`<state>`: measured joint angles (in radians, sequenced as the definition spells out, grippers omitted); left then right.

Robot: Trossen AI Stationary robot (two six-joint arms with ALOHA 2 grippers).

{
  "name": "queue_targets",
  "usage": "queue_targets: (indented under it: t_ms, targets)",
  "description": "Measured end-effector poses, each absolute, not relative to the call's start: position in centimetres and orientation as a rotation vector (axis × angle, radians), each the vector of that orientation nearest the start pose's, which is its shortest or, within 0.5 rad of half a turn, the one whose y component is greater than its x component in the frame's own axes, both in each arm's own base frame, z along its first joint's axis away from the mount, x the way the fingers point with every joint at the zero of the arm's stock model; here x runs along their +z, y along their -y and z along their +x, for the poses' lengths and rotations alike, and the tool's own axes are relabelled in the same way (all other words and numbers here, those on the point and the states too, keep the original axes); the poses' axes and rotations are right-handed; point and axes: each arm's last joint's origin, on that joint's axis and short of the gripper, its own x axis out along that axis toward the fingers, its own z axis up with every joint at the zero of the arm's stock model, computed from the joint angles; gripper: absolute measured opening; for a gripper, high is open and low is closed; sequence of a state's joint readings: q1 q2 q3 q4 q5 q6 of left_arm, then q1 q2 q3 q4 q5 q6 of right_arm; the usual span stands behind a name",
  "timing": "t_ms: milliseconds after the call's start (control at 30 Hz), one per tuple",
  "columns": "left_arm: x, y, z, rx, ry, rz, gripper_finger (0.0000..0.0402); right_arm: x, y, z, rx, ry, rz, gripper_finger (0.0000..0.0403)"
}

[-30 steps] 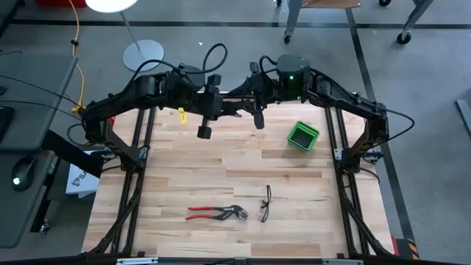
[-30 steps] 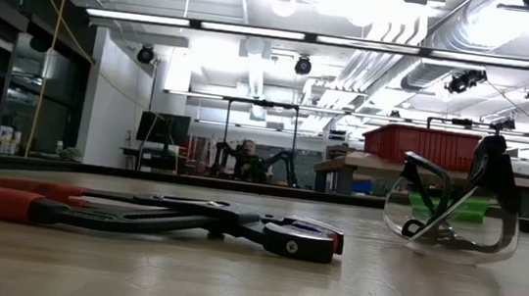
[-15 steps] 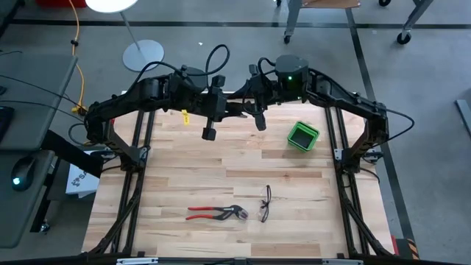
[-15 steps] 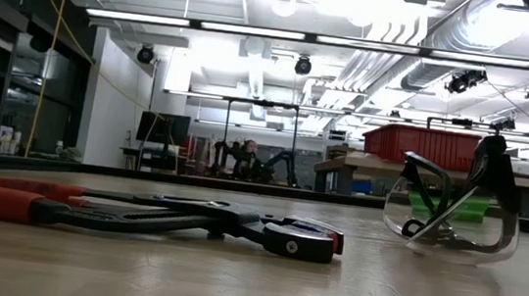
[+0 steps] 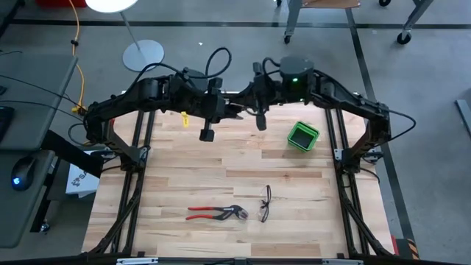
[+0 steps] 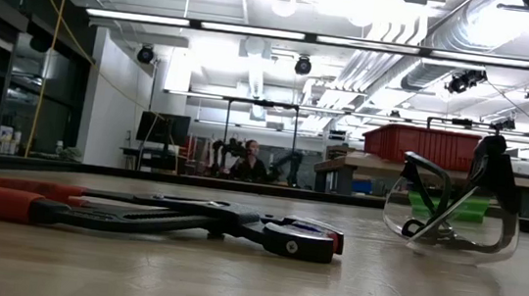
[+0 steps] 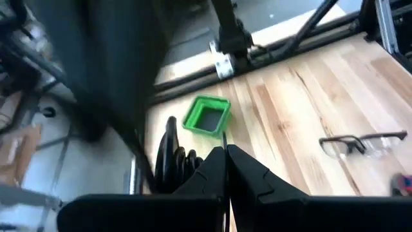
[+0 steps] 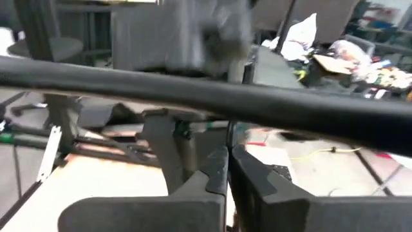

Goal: Coil cords
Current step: Coil the black wire on the black spool

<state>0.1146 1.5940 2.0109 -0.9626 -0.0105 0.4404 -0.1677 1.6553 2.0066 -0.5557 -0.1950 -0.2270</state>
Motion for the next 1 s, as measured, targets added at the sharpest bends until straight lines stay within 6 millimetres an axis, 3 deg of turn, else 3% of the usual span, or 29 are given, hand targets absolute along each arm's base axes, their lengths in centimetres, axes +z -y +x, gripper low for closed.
queue_targets:
  t_ms: [433,667,1000]
  targets:
    - [47.5,-4.5,30.2,0.117,-0.566,0.381,0.0000,51.4,5.3,31.3,-0.082,-0.096,-0.190,0.0000]
    - [47.5,-6.0,30.0,0.241,-0.587,0.379,0.0000,53.2,5.2,29.9,-0.117,0.003,-0.185,0.0001]
    - [47.8,-7.3,29.7,0.309,-0.573,0.347,0.0000,54.1,5.1,29.4,-0.142,0.082,-0.172,0.0000]
